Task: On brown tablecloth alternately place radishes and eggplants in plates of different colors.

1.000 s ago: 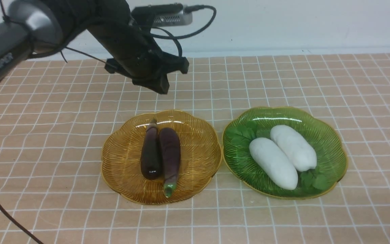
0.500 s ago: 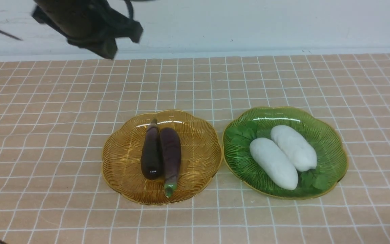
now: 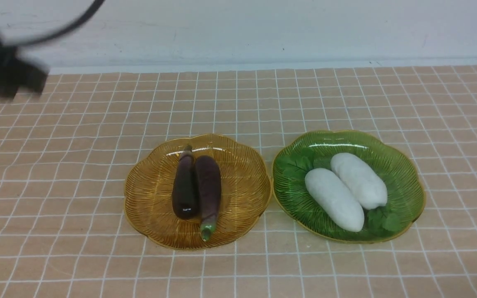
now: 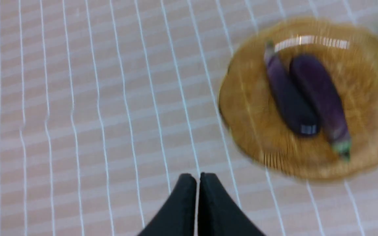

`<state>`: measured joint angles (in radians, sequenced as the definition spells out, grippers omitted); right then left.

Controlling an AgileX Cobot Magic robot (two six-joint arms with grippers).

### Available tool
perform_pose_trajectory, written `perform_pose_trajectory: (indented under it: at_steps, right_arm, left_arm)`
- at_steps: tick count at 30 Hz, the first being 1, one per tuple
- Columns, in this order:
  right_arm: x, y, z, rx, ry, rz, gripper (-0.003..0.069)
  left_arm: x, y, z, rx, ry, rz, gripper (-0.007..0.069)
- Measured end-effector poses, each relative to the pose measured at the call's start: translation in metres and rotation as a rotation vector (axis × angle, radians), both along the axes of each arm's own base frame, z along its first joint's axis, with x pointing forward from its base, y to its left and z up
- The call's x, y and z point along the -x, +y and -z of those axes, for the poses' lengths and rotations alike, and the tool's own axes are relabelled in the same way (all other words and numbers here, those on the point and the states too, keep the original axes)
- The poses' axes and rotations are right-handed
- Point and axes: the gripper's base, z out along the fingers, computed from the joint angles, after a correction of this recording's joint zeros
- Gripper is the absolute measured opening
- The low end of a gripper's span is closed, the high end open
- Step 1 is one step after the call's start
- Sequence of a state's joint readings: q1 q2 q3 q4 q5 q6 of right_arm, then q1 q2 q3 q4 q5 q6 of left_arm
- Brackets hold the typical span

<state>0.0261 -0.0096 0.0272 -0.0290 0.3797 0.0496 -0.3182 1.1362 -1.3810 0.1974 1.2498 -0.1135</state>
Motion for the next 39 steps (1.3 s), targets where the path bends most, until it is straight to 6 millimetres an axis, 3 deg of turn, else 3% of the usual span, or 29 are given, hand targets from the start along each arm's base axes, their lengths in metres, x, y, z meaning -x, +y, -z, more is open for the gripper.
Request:
perform_pose_trajectory:
  at_steps: [2,3,7,13,15,17,22,33,39]
  right_arm:
    - [0.000,0.000,0.000,0.000,0.000,0.000,-0.0017]
    - [0.000,0.000,0.000,0.000,0.000,0.000,-0.0017]
    - [0.000,0.000,0.000,0.000,0.000,0.000,-0.0017]
    - [0.000,0.000,0.000,0.000,0.001,0.000,-0.0017]
    - [0.000,0.000,0.000,0.000,0.001,0.000,-0.0017]
    - [0.000,0.000,0.000,0.000,0.001,0.000,-0.0017]
    - [0.000,0.000,0.000,0.000,0.001,0.000,-0.0017]
    - [0.000,0.000,0.000,0.000,0.002,0.000,-0.0017]
    - [0.000,0.000,0.000,0.001,0.002,0.000,-0.0017]
  left_arm:
    - [0.032,0.010,0.028,0.026,0.043,-0.045,-0.0003]
    - [0.035,0.011,0.031,0.029,0.048,-0.049,-0.0003]
    - [0.084,0.017,0.102,0.201,0.009,-0.058,-0.0003]
    - [0.102,0.014,0.148,0.419,-0.238,-0.017,-0.0003]
    - [0.102,0.014,0.150,0.434,-0.275,-0.012,-0.0003]
    - [0.106,0.016,0.166,0.462,-0.346,-0.005,-0.0003]
    - [0.109,0.016,0.183,0.449,-0.309,-0.011,-0.0003]
    - [0.108,0.020,0.191,0.353,-0.352,0.020,-0.0003]
    - [0.120,0.032,0.220,0.283,-0.436,-0.015,-0.0003]
